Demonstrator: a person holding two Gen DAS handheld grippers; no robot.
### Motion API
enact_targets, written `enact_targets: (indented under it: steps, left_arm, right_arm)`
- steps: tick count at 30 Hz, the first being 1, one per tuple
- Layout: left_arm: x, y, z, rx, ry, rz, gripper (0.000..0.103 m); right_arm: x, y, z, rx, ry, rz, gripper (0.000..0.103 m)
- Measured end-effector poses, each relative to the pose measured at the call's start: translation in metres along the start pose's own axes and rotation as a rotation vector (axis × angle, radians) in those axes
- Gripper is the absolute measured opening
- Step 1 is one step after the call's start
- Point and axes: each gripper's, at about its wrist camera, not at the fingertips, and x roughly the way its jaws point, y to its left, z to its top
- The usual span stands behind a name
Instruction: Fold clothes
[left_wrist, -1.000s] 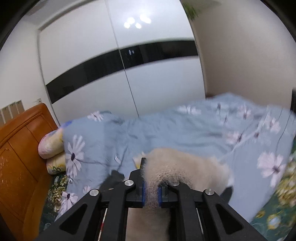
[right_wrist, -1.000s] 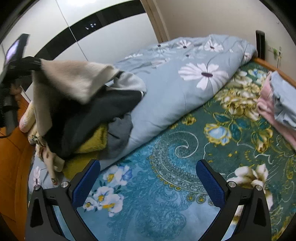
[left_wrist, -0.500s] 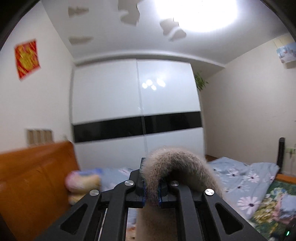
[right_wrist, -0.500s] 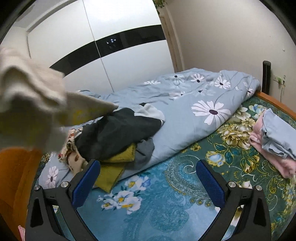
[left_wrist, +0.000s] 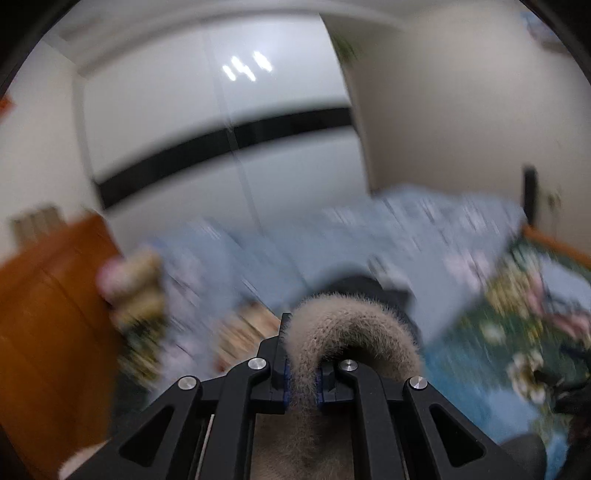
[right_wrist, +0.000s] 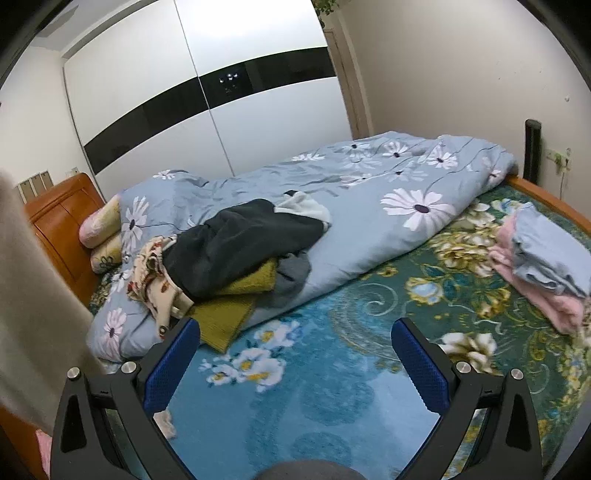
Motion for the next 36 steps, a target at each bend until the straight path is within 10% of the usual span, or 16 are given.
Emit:
enact_targets:
  steps: [4,10,14,16,19,24,29,36]
  left_arm:
    - [0.107,-0.085,-0.05,-0.034,0.234,-0.121,0.009]
    - [0.185,-0.213,-0.061,0.055,0.351,-0.247,0.012]
    - [0.207,-0.233,-0.05,0.008,0.392,-0.288,0.037]
    - [0.196,-0.216,-0.051,-0.043,0.397,-0.383,0.058]
    - [0.174,-0.181,-0.058,-0.133,0.392,-0.499,0.061]
    - [0.131,-0.067,-0.095,-0.38,0.285,-0.479,0.066]
    - [0.141,0.043,-0.185,-0.736,0.377,-0.251,0.067]
    - [0.171,0.103,-0.286,-1.23,0.439,-0.284,0.067]
  right_arm:
    - [-0.015,-0.03,-0.011,0.019,0.014,-0.096,0.103]
    - [-0.032,-0.082,-0.027,0.057,0.06,-0.268,0.103]
    - [-0.037,-0.099,-0.039,0.06,0.108,-0.331,0.103]
    - [-0.035,-0.1,-0.043,0.035,0.129,-0.343,0.103]
    - [-0.024,-0.097,-0.043,0.016,0.161,-0.339,0.103]
    - [0.013,-0.07,-0.034,0.004,0.226,-0.199,0.103]
    - [0.059,-0.041,-0.022,0.05,0.318,0.009,0.103]
    - [0.134,-0.015,-0.008,0.174,0.462,0.165,0.082]
